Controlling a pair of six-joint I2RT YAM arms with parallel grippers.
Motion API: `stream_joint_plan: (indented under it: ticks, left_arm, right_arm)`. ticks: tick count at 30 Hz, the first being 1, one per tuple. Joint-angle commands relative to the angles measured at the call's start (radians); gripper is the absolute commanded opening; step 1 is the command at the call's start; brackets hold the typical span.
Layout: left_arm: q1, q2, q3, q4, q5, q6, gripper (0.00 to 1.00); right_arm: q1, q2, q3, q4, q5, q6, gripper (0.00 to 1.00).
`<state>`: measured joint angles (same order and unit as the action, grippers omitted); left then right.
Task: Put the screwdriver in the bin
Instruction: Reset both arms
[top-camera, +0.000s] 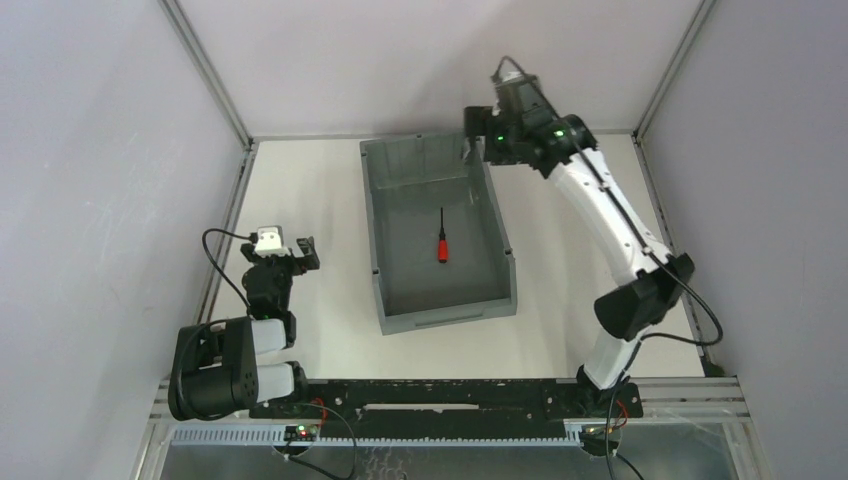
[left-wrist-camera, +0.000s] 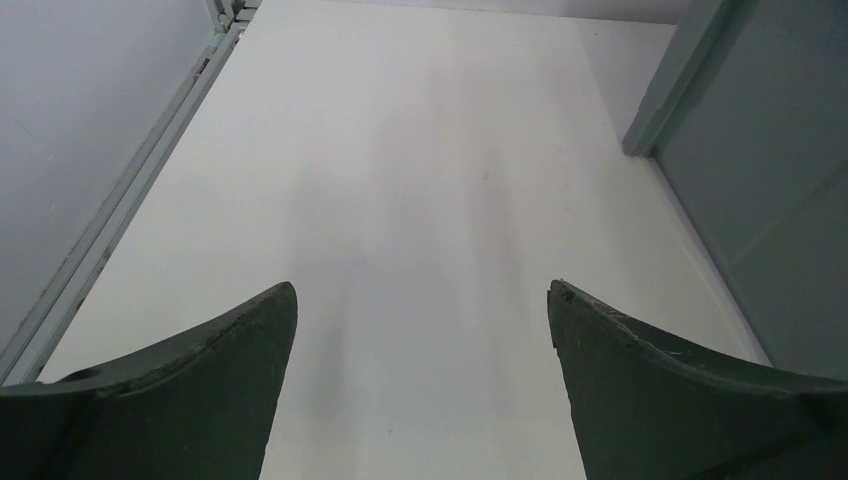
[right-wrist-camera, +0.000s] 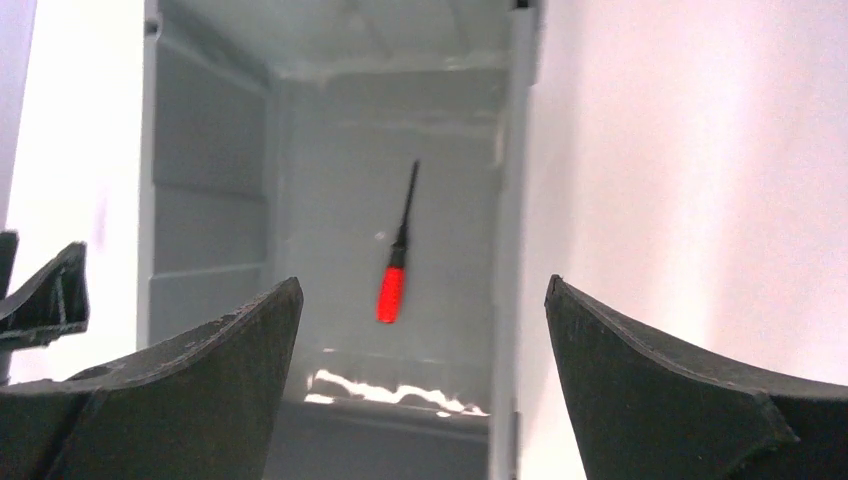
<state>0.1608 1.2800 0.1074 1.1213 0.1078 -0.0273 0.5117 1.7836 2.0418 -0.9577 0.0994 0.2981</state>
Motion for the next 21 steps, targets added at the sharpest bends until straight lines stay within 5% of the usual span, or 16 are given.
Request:
stream_joint_plan:
  ticks: [1, 21]
  left_arm:
    - [-0.005, -0.016, 0.037, 0.04, 0.0, -0.008, 1.0]
    - [-0.006, -0.016, 0.037, 0.04, 0.0, -0.008, 1.0]
  right_arm:
    - [-0.08, -0.119, -0.09, 0.117, 0.031, -0.099, 1.0]
    - [-0.393, -0.508, -0.686, 0.446, -0.015, -0.183, 1.0]
